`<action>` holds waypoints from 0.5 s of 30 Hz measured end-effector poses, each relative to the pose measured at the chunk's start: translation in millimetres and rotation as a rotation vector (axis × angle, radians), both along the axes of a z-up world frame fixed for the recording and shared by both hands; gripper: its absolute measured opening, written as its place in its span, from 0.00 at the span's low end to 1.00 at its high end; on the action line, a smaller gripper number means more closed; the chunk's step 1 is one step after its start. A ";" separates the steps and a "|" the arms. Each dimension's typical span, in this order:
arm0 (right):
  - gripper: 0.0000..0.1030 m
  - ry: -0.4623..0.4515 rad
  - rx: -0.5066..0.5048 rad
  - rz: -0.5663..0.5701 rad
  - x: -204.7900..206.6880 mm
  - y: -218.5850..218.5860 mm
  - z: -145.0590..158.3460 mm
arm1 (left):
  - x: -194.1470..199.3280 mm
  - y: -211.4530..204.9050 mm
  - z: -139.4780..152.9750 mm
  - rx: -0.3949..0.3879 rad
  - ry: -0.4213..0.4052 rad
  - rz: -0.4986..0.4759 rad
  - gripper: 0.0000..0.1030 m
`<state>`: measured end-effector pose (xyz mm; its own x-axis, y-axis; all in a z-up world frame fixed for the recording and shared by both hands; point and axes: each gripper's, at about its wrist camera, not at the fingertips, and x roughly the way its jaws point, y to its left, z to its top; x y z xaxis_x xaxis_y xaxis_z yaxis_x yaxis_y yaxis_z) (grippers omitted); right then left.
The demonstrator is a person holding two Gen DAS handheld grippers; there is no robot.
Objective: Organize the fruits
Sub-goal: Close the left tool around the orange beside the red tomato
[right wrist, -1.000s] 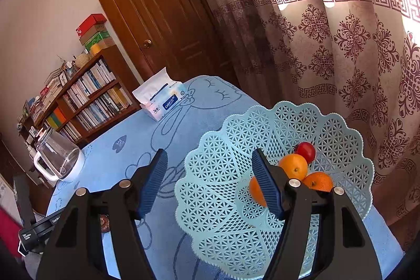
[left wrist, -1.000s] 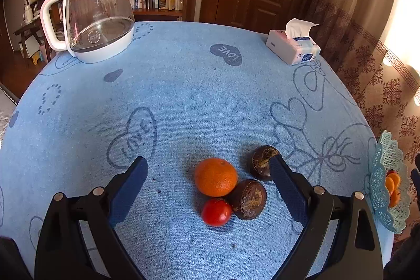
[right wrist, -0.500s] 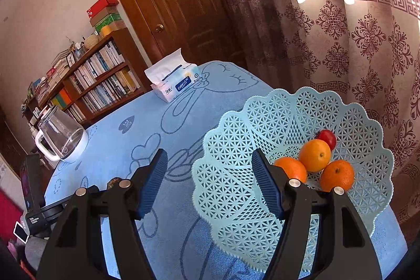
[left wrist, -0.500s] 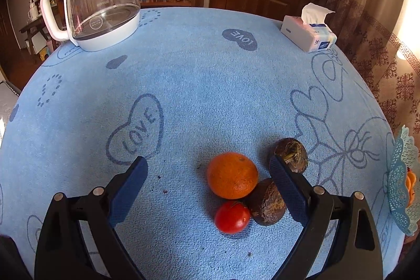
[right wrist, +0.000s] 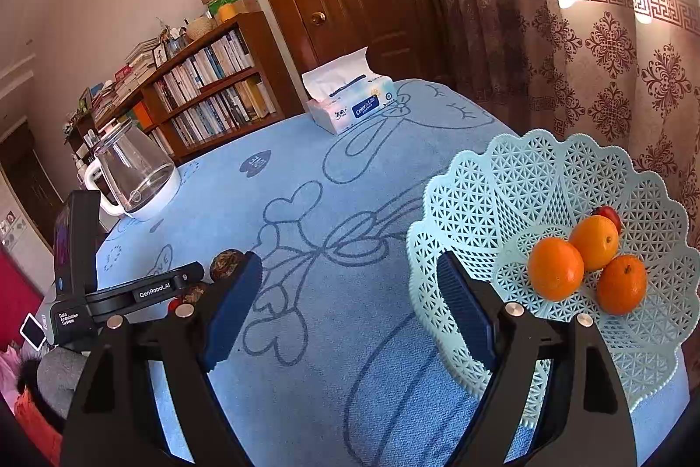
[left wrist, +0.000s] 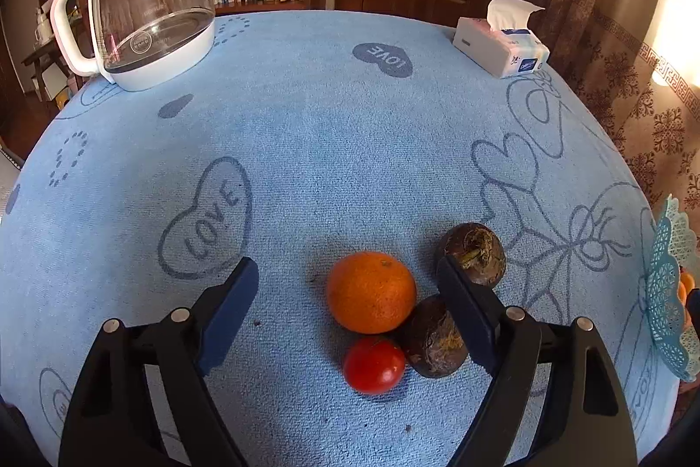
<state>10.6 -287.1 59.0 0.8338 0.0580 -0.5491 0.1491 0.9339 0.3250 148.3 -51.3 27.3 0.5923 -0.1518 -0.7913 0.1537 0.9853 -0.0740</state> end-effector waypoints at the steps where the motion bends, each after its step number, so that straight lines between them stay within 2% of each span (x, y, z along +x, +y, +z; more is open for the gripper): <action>1: 0.81 0.002 -0.002 0.003 0.1 1.3 -0.6 | -0.2 -0.5 -0.2 -0.003 -0.001 -0.007 0.74; 6: 0.81 0.007 -0.011 0.013 1.0 3.8 -2.2 | -0.2 1.0 -1.0 -0.036 0.006 -0.031 0.60; 10: 0.81 0.012 -0.012 0.012 1.5 4.4 -3.6 | -4.6 2.5 -0.1 -0.018 -0.011 -0.031 0.58; 15: 0.81 0.019 -0.014 0.015 2.9 6.1 -5.4 | -12.9 -0.6 0.8 0.047 -0.054 -0.032 0.58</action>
<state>13.5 -281.0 53.6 0.8225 0.0624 -0.5654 0.1410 0.9405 0.3090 135.4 -51.9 28.1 0.6300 -0.1347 -0.7648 0.1878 0.9820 -0.0183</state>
